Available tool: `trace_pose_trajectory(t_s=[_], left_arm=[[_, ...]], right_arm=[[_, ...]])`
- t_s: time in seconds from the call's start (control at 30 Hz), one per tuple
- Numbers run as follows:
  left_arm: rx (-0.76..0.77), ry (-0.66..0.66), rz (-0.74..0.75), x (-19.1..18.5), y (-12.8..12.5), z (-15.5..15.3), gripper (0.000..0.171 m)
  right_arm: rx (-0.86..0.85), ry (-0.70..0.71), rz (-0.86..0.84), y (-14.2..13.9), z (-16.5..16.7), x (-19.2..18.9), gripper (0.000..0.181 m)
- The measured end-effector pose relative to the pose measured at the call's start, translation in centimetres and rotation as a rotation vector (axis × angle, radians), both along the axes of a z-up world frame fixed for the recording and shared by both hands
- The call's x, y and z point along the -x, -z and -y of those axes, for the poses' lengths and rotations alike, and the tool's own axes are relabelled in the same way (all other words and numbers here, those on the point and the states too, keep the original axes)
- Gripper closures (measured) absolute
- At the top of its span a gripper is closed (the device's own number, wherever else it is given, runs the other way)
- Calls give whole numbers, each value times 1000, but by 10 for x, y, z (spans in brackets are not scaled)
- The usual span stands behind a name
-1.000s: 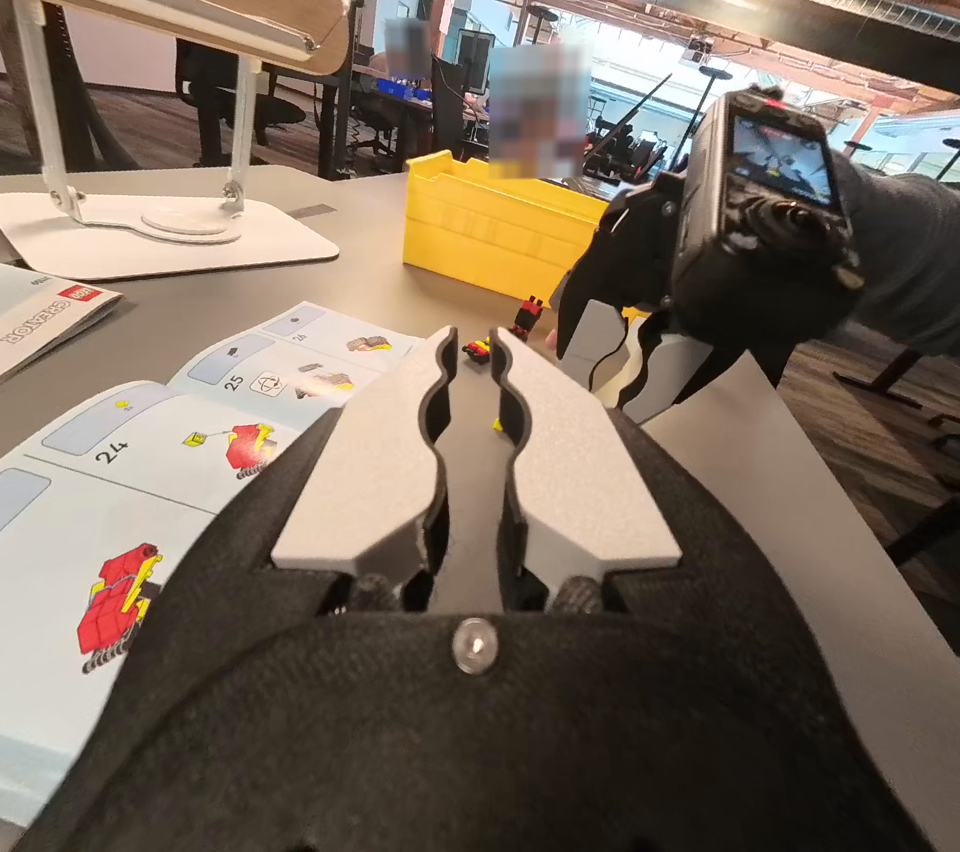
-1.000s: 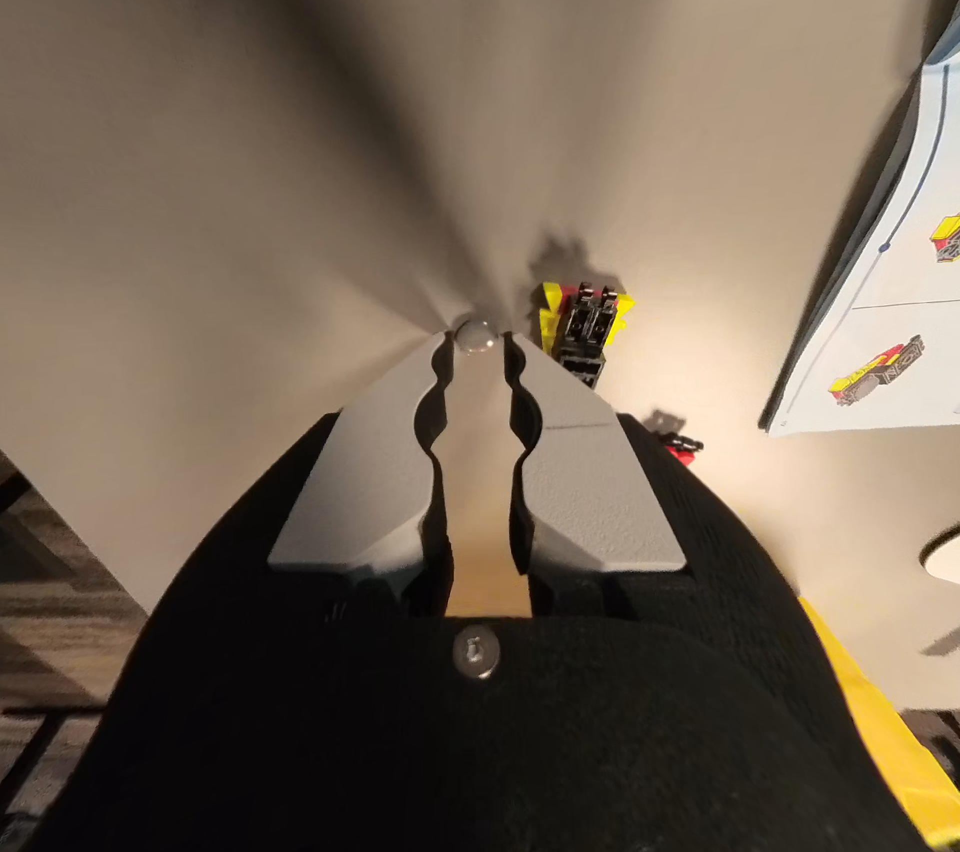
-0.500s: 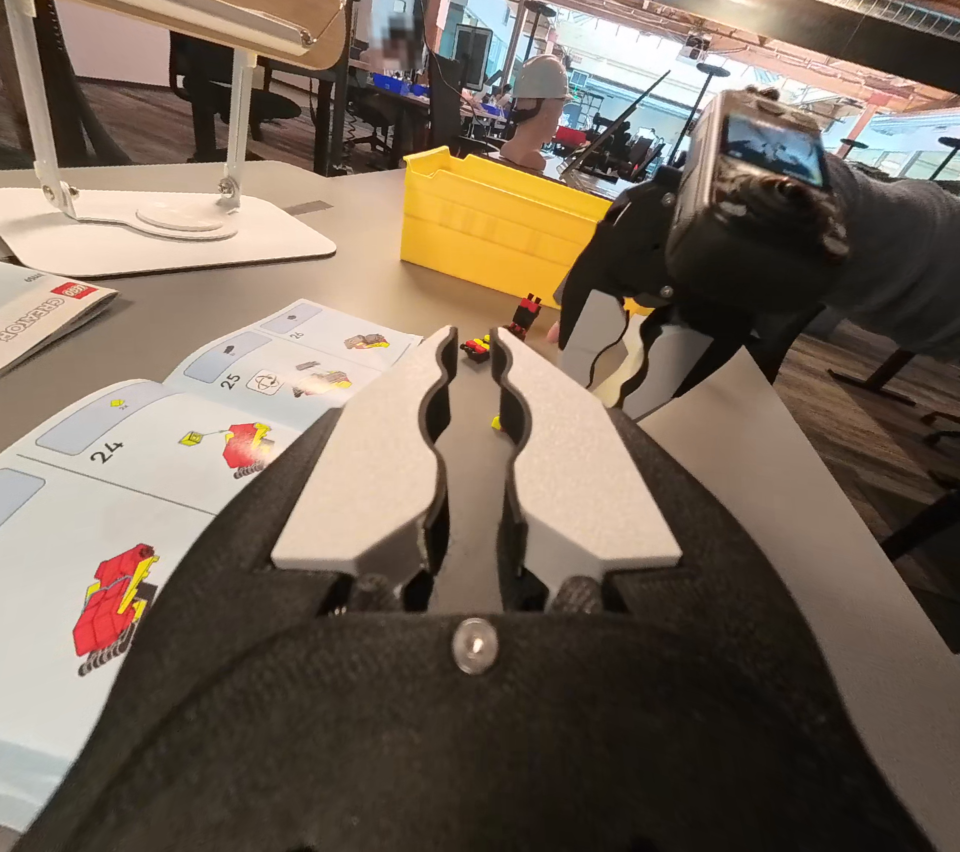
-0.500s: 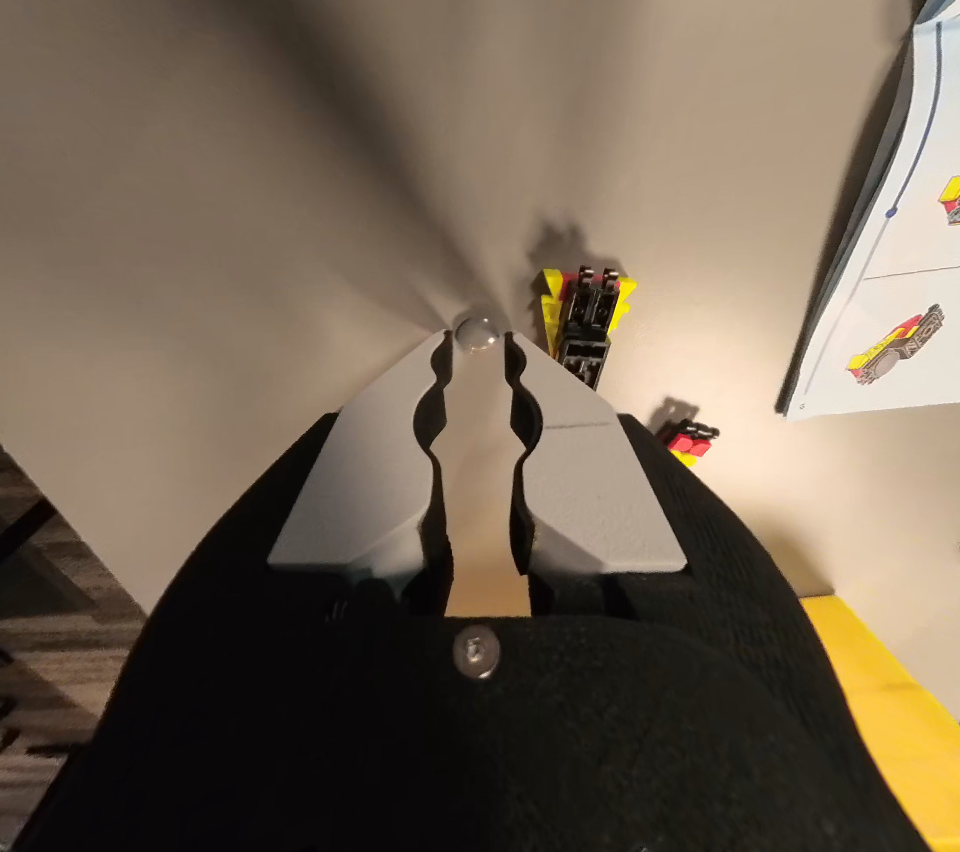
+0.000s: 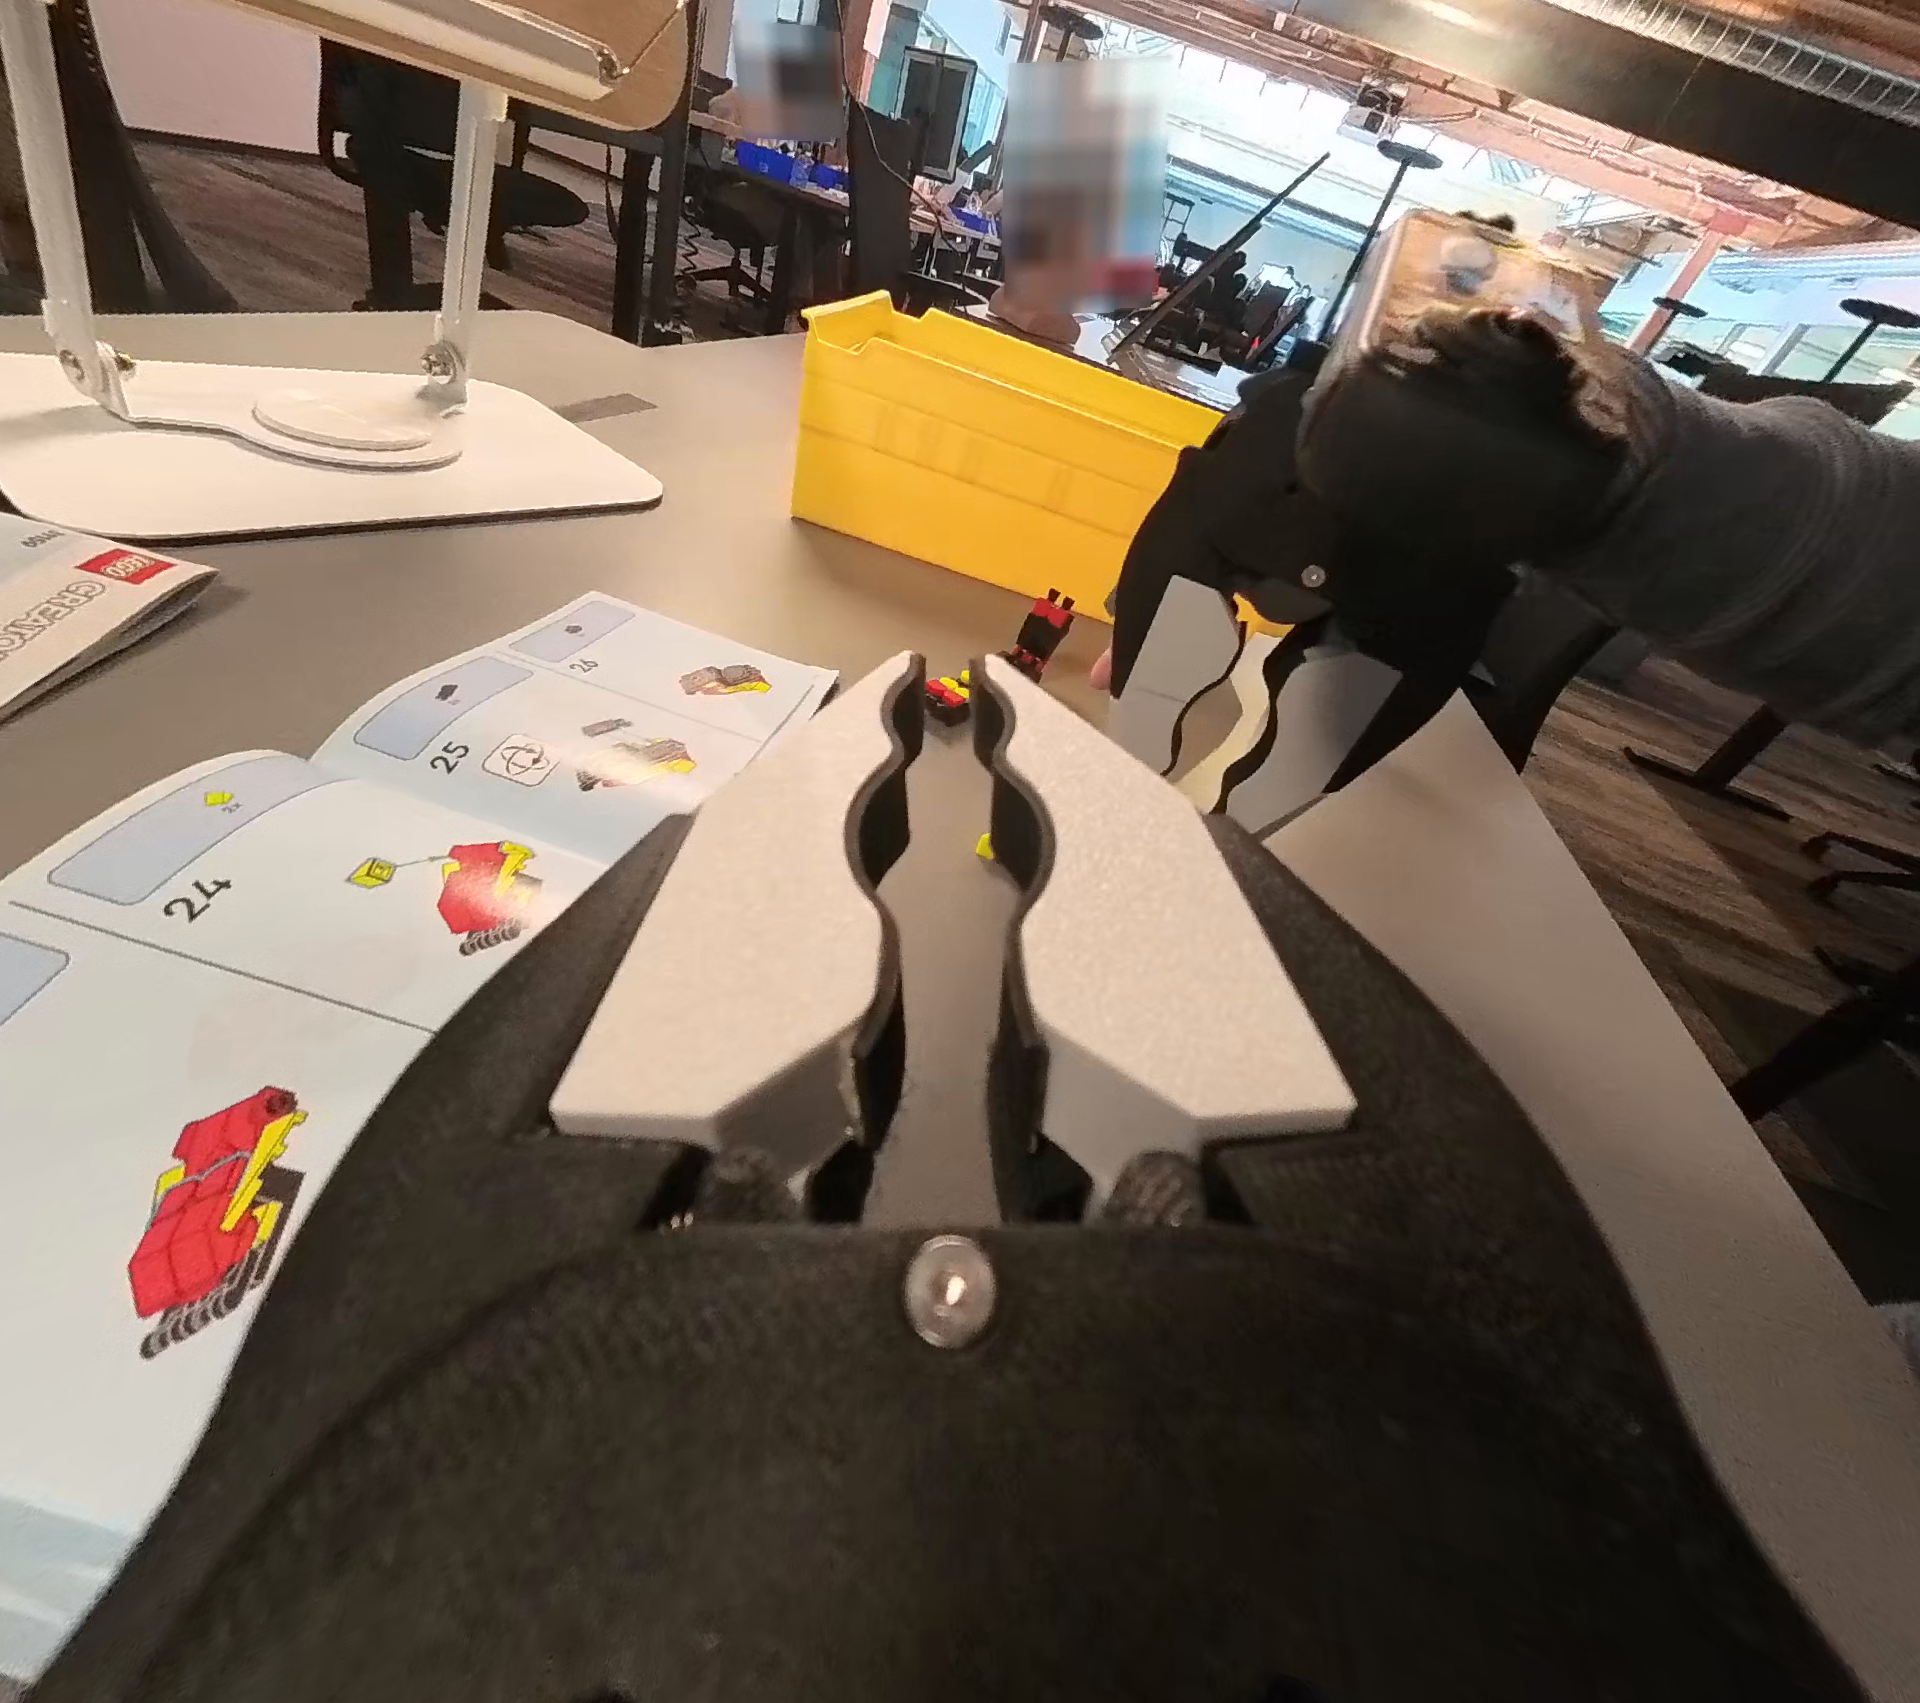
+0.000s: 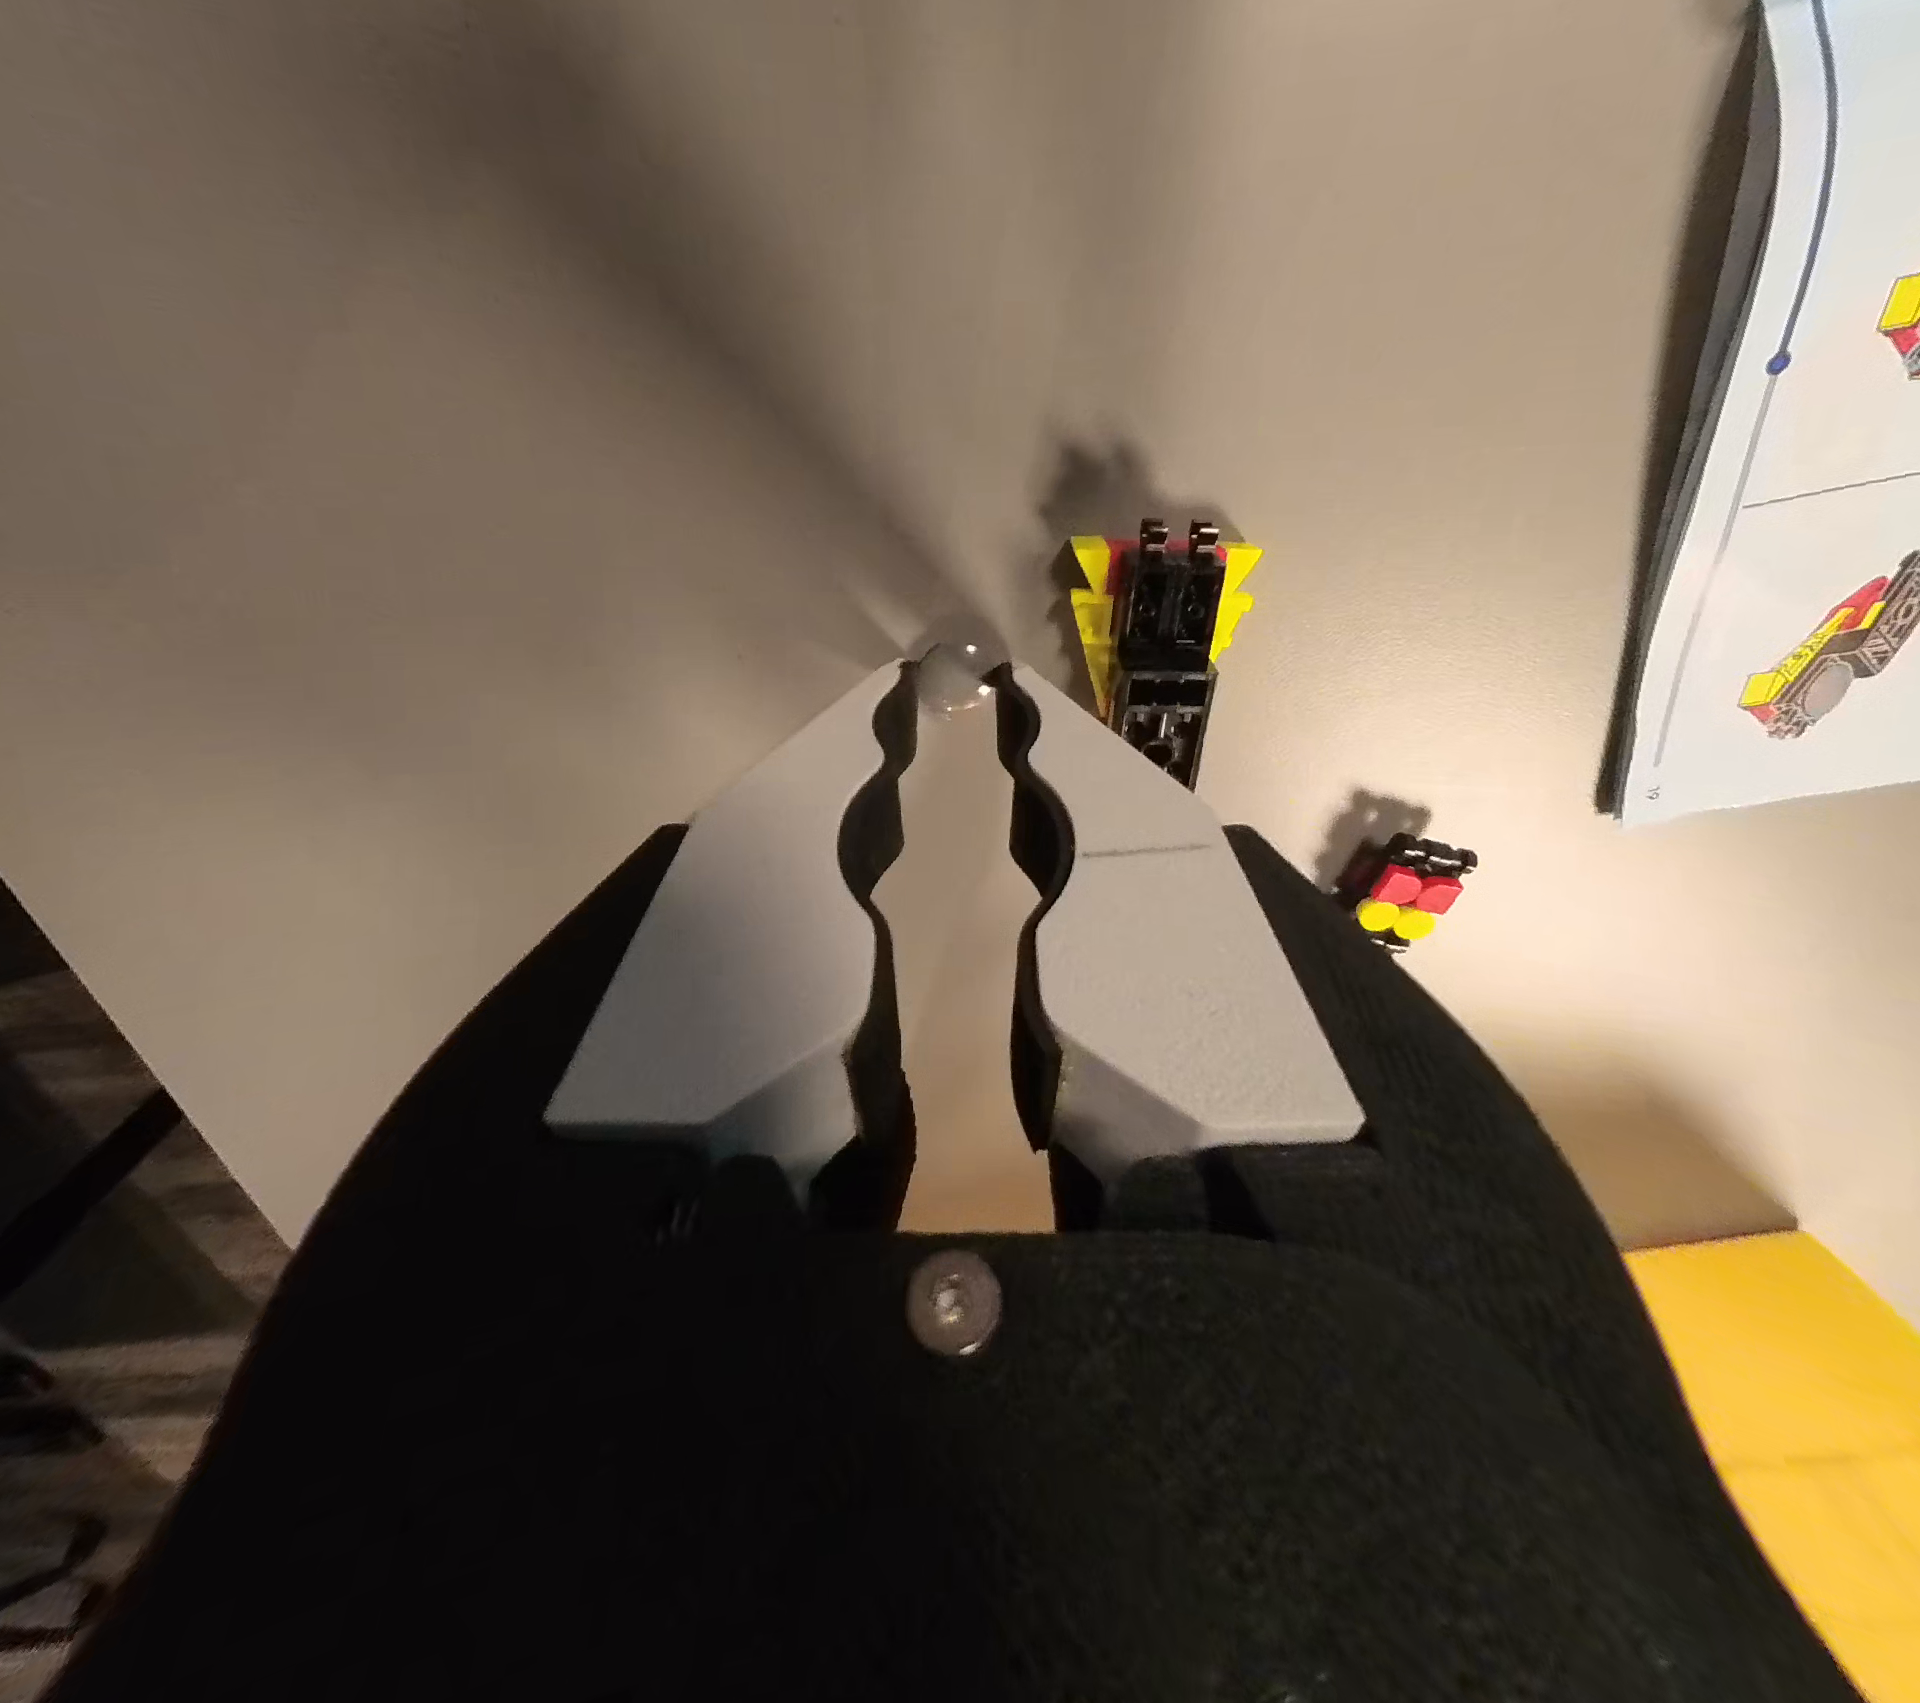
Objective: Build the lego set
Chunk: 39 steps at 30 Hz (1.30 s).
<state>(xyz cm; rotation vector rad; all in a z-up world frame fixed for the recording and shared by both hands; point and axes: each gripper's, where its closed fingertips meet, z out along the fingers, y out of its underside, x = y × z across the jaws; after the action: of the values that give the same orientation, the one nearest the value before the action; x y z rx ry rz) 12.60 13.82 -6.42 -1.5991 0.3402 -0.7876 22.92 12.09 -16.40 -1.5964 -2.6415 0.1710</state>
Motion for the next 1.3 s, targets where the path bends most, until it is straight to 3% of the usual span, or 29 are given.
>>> trace_pose_trajectory(t_s=[0.13, 0.4, 1.3], left_arm=[[1, -1, 8, 1, 0, 0, 165], [0, 3, 4, 0, 0, 0, 166], [1, 12, -2, -1, 0, 1, 167]], right_arm=[[-1, -41, -10, -1, 1, 3, 169], [-42, -103, -159, -33, -14, 29, 169], [-81, -191, -84, -15, -24, 31, 169]])
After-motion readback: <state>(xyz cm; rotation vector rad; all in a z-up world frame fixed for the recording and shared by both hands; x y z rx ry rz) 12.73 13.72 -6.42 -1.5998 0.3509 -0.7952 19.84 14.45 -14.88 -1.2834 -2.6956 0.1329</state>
